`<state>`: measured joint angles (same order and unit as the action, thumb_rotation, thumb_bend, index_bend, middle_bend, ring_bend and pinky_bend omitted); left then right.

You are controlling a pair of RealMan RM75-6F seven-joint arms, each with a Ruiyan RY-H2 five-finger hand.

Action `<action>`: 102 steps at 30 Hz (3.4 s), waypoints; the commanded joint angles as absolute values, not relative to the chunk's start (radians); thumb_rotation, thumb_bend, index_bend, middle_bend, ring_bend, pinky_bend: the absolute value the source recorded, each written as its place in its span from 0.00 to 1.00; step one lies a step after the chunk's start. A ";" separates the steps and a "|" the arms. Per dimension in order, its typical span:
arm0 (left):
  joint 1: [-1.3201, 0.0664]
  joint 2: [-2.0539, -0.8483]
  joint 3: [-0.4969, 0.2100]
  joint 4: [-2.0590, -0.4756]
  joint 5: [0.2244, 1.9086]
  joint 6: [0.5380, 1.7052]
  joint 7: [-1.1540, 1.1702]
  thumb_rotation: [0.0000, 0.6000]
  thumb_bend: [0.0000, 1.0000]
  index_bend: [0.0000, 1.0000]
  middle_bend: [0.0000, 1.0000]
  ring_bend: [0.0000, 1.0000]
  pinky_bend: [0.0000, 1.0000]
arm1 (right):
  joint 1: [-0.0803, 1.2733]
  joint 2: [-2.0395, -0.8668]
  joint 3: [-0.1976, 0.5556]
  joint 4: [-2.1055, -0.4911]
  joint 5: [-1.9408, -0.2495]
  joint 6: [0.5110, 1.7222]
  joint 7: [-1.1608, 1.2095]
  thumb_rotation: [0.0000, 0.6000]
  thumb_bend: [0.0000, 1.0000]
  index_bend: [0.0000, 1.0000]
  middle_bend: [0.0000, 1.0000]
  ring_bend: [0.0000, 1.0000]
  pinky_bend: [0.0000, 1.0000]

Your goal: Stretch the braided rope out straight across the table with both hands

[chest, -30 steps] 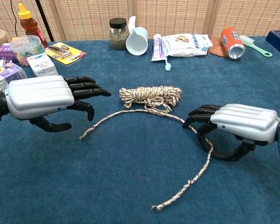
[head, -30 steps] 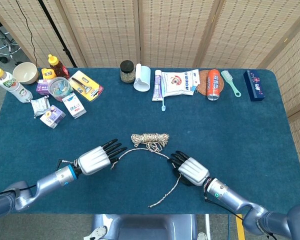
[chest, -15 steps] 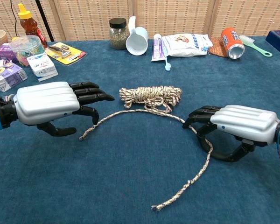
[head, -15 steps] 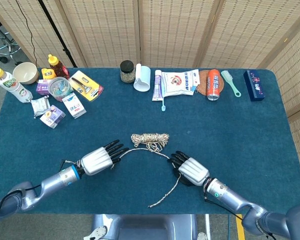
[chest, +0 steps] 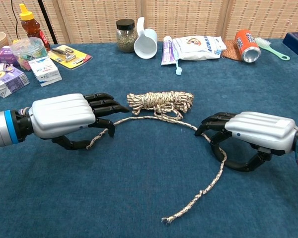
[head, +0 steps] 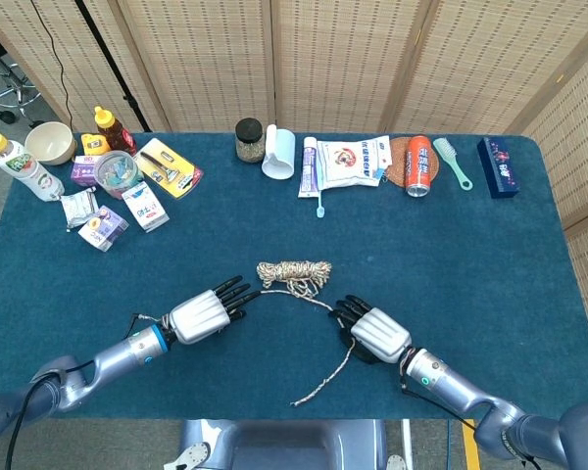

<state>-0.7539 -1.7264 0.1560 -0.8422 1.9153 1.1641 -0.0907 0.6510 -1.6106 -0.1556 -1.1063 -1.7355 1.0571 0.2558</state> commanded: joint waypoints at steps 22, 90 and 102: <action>-0.791 -1.801 0.141 -0.811 1.863 1.157 -0.098 1.00 0.38 0.43 0.00 0.00 0.00 | 0.643 -1.617 -0.159 -1.077 -1.732 1.058 0.285 1.00 0.48 0.58 0.17 0.00 0.00; -0.794 -1.797 0.145 -0.817 1.800 1.154 -0.094 1.00 0.45 0.60 0.02 0.00 0.00 | 0.636 -1.614 -0.154 -1.082 -1.729 1.055 0.277 1.00 0.52 0.61 0.19 0.02 0.00; -0.792 -1.783 0.145 -0.828 1.798 1.163 -0.099 1.00 0.46 0.60 0.02 0.00 0.00 | 0.637 -1.608 -0.150 -1.095 -1.726 1.055 0.271 1.00 0.53 0.62 0.21 0.03 0.00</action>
<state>-0.7921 -1.7835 0.1444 -0.8273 1.7975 1.1629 -0.0987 0.6368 -1.6080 -0.1503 -1.0944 -1.7256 1.0548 0.2708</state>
